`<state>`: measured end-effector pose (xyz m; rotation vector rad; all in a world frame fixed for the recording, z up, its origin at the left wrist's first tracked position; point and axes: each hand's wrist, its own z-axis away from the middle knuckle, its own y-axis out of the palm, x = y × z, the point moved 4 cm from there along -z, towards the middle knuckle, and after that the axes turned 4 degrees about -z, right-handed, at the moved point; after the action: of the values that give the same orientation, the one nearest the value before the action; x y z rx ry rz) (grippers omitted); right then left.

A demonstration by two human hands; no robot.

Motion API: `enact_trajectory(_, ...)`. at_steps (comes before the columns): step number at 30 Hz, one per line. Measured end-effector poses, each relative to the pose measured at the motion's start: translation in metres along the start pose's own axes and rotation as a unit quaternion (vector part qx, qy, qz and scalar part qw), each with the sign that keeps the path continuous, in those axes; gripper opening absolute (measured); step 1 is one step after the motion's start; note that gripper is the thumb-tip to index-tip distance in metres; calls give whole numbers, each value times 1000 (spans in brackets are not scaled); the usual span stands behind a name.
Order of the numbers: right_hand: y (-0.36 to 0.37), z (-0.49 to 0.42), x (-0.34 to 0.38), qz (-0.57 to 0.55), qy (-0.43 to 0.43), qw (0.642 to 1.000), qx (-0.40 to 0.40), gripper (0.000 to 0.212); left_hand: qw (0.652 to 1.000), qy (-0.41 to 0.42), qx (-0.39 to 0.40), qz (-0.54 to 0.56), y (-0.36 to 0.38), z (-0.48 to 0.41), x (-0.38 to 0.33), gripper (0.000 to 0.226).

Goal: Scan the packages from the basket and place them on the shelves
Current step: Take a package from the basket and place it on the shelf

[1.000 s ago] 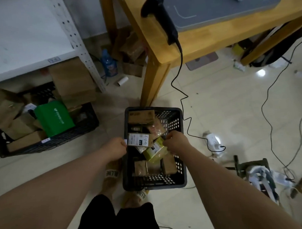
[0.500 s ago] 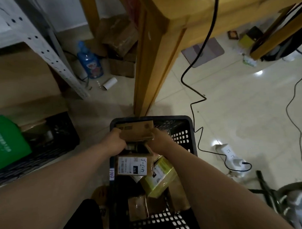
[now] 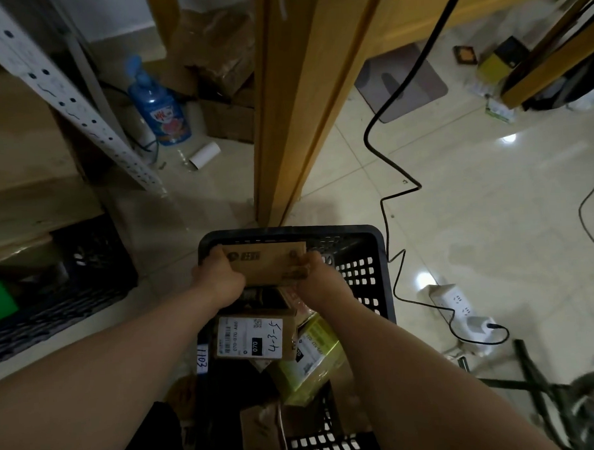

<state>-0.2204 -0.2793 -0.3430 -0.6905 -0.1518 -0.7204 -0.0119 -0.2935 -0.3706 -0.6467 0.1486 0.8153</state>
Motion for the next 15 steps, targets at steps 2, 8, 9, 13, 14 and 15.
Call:
enact_trajectory(2,1,-3,3,3,14,1000,0,45,999,-28,10,34,3,3,-2,66)
enact_trajectory(8,4,3,-11,-260,99,960,-22,53,953,-130,80,262,1,23,-2,29)
enact_trajectory(9,2,11,-12,-278,106,954,-23,56,948,-133,84,278,-3,33,-2,19)
enact_trajectory(13,-8,52,-4,-287,128,949,30,66,916,-161,102,353,-17,77,-8,20)
enact_trajectory(14,-12,64,1,-293,135,945,44,60,905,-167,104,376,-22,91,-12,25)
enact_trajectory(15,-17,76,6,-308,140,940,51,56,893,-174,103,401,-29,105,-17,30)
